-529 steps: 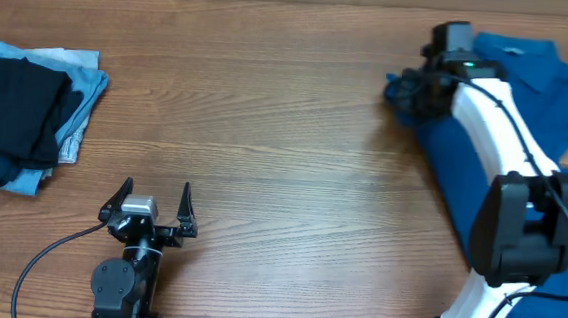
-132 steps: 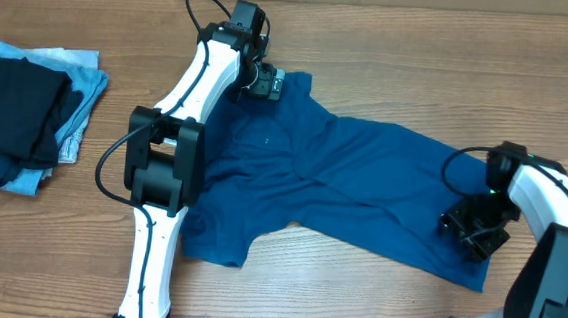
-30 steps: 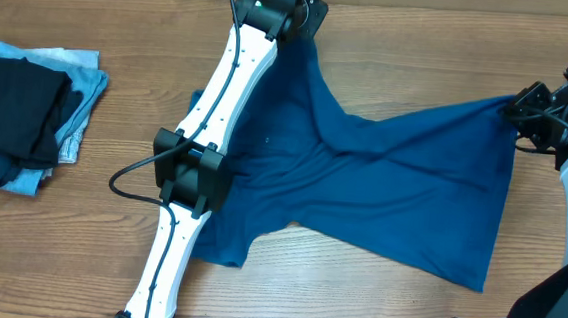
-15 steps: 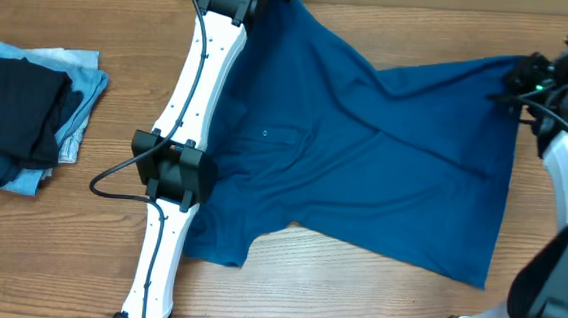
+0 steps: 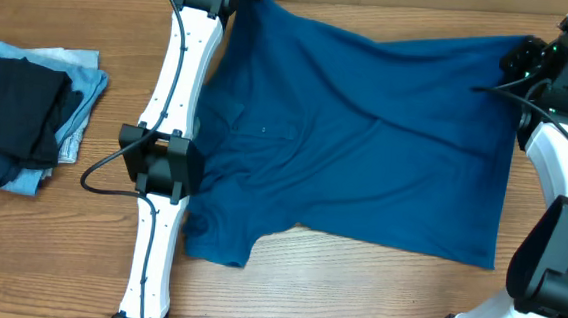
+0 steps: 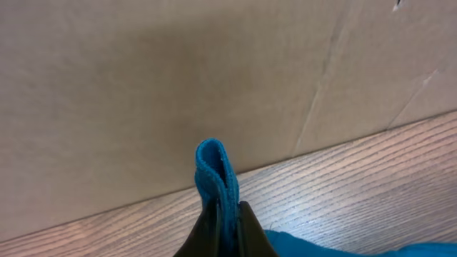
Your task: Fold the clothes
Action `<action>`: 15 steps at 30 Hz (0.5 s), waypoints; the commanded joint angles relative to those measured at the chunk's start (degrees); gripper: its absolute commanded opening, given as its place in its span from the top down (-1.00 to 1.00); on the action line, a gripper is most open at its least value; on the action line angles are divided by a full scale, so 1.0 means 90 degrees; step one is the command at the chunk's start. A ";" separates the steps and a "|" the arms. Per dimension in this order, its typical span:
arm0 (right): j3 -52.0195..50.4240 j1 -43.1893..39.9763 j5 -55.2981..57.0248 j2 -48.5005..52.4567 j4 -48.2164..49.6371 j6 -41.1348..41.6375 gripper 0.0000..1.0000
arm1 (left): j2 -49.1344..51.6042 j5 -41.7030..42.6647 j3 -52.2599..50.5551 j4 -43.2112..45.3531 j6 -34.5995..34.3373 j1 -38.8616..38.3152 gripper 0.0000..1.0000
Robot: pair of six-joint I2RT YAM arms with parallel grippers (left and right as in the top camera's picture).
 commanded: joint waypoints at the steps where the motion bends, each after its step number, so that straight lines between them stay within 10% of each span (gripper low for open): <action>1: 0.0155 -0.0007 0.0255 0.0478 0.0345 -0.0046 0.92 | 0.0313 -0.0080 -0.0034 0.0005 -0.0095 -0.0002 0.92; 13: 0.0155 -0.0017 0.0947 0.1617 0.1916 -0.0102 0.92 | 0.0986 -0.0284 -0.0039 0.0090 -0.0102 0.0233 0.69; 14: 0.0155 -0.0017 0.0947 0.1639 0.1967 -0.0165 0.82 | 0.1025 -0.0287 -0.0041 0.0114 -0.0104 0.0233 0.43; 15: 0.0155 -0.0019 0.0950 0.1693 0.2120 -0.0216 -0.17 | 0.1071 -0.0287 -0.0041 0.0243 -0.0155 0.0233 -0.61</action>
